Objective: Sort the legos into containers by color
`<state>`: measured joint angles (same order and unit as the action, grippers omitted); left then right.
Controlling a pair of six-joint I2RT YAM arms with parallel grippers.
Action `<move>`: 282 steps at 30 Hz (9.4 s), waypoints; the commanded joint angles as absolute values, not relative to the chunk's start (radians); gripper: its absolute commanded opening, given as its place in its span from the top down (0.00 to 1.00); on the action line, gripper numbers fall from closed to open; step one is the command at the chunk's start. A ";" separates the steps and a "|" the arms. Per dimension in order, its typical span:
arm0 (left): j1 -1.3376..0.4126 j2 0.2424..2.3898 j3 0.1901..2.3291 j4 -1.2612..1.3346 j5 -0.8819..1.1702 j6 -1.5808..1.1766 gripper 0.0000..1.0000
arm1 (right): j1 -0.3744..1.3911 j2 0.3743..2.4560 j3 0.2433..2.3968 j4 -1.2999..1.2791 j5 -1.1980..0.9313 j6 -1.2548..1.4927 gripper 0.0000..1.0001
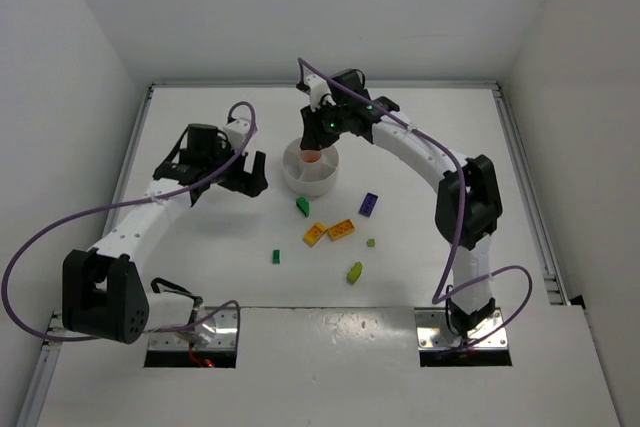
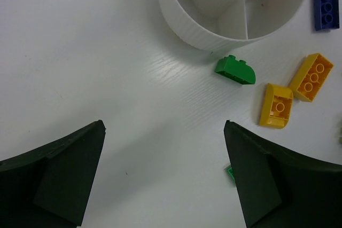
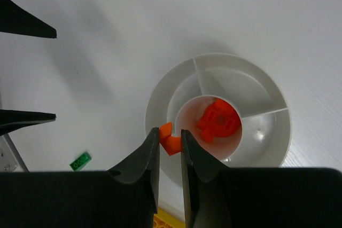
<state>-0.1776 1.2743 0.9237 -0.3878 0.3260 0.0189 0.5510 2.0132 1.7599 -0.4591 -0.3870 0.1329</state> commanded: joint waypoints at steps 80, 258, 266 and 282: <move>-0.873 1.627 0.916 -0.275 0.074 -0.031 0.25 | 0.204 1.454 1.118 -0.428 -0.235 0.153 0.57; -0.069 1.075 0.792 -0.387 0.942 -0.018 0.00 | 0.632 1.497 0.922 0.115 -0.284 -0.423 0.51; -0.069 1.055 0.782 -0.364 0.933 -0.038 0.00 | 0.621 1.352 0.899 -0.102 -0.540 -0.563 0.59; -0.069 1.046 0.773 -0.364 0.923 -0.038 0.00 | 0.612 1.529 0.848 -0.476 -0.750 -1.166 0.49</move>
